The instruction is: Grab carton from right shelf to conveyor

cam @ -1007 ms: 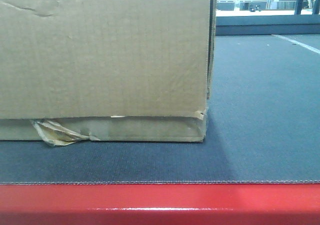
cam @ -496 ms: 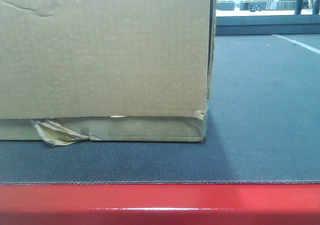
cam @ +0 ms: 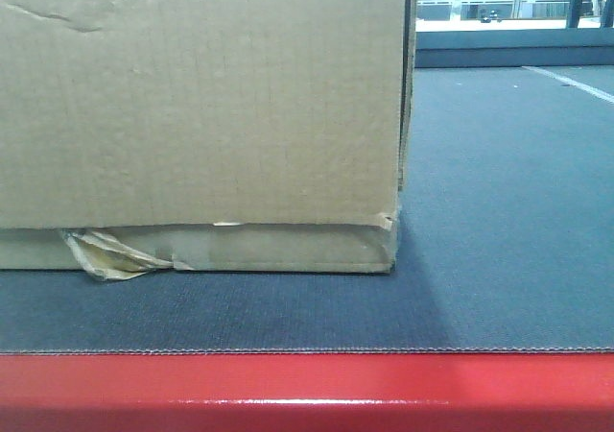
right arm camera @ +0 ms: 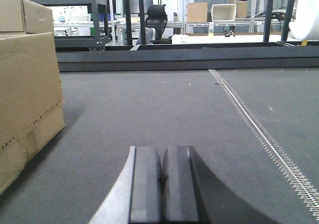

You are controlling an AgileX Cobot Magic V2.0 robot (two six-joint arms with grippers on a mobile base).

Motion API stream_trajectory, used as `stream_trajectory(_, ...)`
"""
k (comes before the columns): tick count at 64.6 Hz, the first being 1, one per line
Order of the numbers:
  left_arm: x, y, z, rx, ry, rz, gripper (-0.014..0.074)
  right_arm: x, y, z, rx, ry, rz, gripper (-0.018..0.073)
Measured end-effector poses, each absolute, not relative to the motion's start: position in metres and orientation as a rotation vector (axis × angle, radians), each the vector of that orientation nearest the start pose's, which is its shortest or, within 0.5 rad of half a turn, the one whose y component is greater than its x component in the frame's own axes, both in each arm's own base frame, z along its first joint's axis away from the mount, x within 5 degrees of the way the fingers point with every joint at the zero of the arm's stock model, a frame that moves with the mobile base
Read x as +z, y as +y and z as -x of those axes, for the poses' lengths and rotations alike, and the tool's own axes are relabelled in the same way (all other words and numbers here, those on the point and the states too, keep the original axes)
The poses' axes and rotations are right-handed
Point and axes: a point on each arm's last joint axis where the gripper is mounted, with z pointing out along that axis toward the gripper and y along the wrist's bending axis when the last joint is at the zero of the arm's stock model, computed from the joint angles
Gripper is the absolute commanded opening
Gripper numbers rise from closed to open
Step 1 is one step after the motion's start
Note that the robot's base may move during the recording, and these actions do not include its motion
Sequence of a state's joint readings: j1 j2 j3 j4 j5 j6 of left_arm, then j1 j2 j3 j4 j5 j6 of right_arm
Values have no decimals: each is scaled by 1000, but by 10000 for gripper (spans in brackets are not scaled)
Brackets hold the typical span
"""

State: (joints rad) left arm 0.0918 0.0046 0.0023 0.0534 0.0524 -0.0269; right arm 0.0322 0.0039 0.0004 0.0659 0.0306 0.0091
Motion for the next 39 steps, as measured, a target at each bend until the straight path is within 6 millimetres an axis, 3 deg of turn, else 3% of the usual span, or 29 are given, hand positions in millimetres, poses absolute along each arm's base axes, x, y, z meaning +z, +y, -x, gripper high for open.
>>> stream_trajectory(39, 207, 5, -57, 96, 1543, 53, 22, 210, 2, -57, 87, 1519, -31, -70)
